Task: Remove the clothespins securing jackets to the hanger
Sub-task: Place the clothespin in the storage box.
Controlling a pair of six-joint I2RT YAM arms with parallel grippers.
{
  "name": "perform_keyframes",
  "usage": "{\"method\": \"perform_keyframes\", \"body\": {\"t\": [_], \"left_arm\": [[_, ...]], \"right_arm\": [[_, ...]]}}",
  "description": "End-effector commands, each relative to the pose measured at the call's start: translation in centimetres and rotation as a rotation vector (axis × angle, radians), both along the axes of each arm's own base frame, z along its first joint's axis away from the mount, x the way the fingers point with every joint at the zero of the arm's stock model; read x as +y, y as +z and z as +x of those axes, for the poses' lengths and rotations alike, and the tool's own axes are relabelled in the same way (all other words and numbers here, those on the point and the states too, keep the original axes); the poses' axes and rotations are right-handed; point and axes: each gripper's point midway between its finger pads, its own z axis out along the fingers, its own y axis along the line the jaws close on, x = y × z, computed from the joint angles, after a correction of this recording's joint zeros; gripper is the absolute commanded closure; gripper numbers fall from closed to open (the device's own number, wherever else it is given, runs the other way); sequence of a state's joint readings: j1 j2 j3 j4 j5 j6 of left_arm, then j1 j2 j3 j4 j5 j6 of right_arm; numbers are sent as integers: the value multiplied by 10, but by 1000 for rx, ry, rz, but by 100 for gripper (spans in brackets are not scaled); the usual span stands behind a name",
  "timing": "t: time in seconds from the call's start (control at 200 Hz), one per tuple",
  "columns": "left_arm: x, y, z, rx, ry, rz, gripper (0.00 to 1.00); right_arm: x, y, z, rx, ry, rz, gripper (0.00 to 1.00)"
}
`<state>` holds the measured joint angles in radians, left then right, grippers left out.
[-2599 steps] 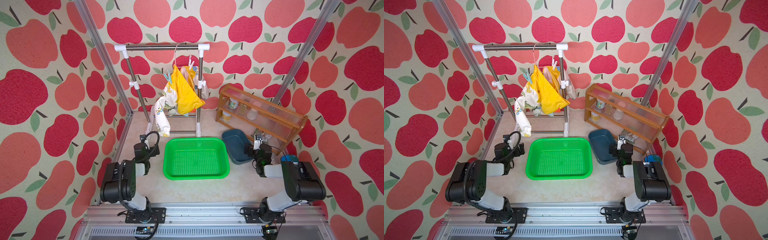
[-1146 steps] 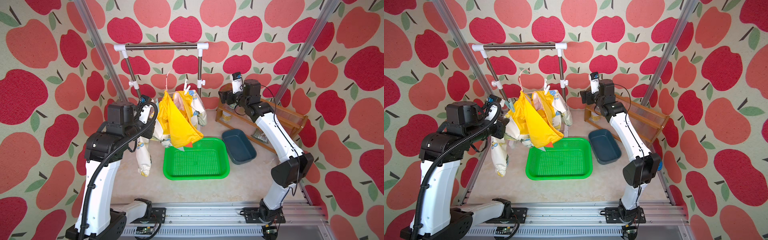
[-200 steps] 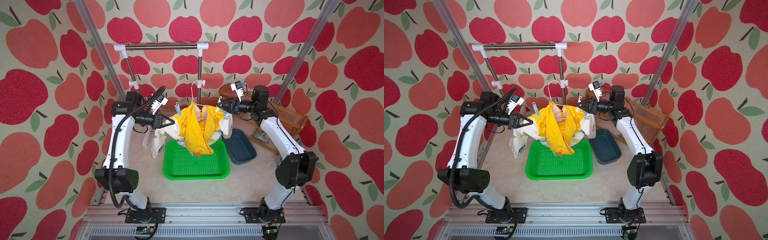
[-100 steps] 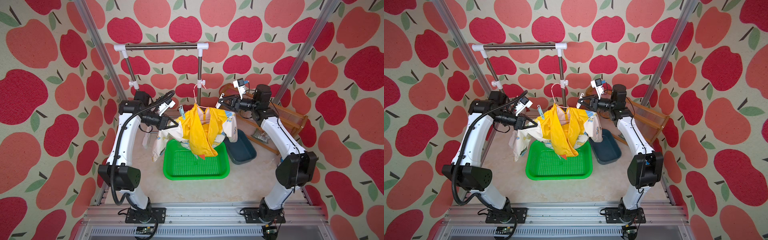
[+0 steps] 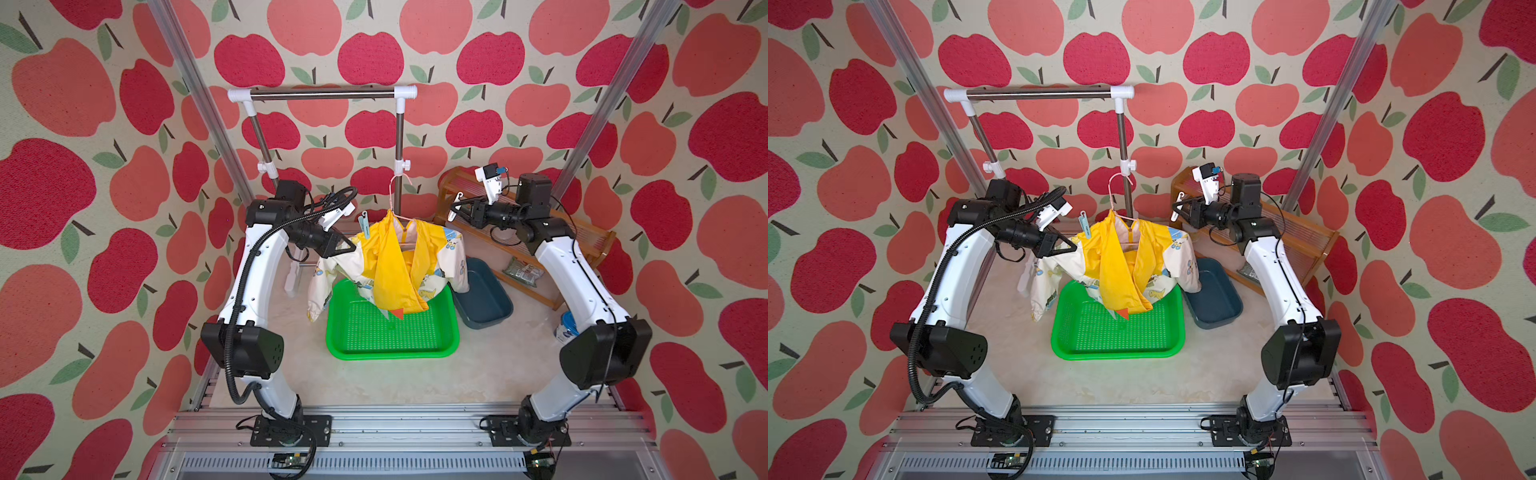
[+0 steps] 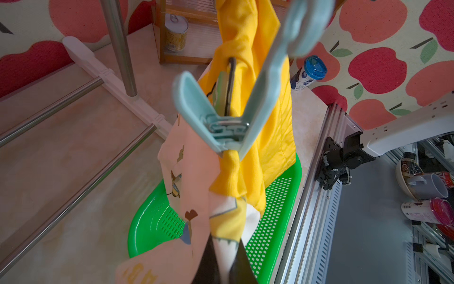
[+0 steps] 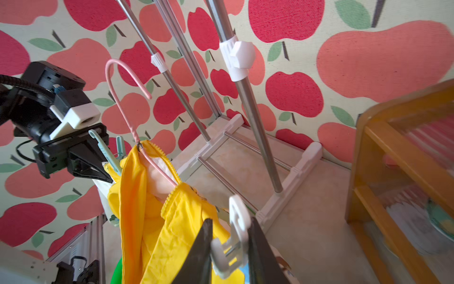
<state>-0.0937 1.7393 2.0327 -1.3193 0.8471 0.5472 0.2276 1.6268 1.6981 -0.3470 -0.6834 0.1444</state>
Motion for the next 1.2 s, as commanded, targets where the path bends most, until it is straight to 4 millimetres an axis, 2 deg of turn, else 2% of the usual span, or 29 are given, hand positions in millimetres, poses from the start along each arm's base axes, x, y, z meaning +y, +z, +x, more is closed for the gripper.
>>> {"method": "perform_keyframes", "body": {"t": [0.0, 0.065, 0.15, 0.225, 0.38, 0.45, 0.54, 0.645, 0.73, 0.86, 0.955, 1.035, 1.115, 1.195], "left_arm": [[13, 32, 3, -104, 44, -17, 100], [19, 35, 4, -119, 63, -4, 100], [22, 40, 6, -142, 74, -15, 100], [20, 48, 8, -172, 72, -34, 100], [15, 65, 8, -231, 52, -77, 100], [12, 71, 6, -253, 40, -84, 100], [8, 74, 3, -271, 22, -79, 100], [5, 71, 0, -269, 7, -55, 100], [2, 67, -4, -264, -4, -42, 100], [0, 62, -6, -249, -10, -31, 100], [-1, 60, -6, -247, -13, -32, 100], [-2, 59, -7, -243, -15, -33, 100], [-2, 56, -7, -232, -21, -34, 100], [-4, 54, -9, -223, -35, -35, 100]], "right_arm": [[-47, -17, -14, 33, -201, -175, 98], [-63, -26, -21, 58, -270, -208, 97], [-74, -54, -31, 136, -317, -245, 97], [-78, -86, -40, 236, -345, -255, 97], [-96, -157, -45, 386, -471, -327, 97], [-99, -185, -45, 445, -508, -355, 94], [-103, -220, -45, 536, -543, -385, 82], [-102, -248, -45, 624, -560, -409, 80], [-99, -258, -42, 630, -566, -436, 79], [-94, -262, -37, 639, -551, -427, 55], [-92, -257, -34, 629, -549, -418, 46], [-92, -245, -30, 603, -562, -411, 33], [-91, -225, -24, 550, -571, -404, 33], [-84, -190, -17, 437, -554, -395, 33]]}}
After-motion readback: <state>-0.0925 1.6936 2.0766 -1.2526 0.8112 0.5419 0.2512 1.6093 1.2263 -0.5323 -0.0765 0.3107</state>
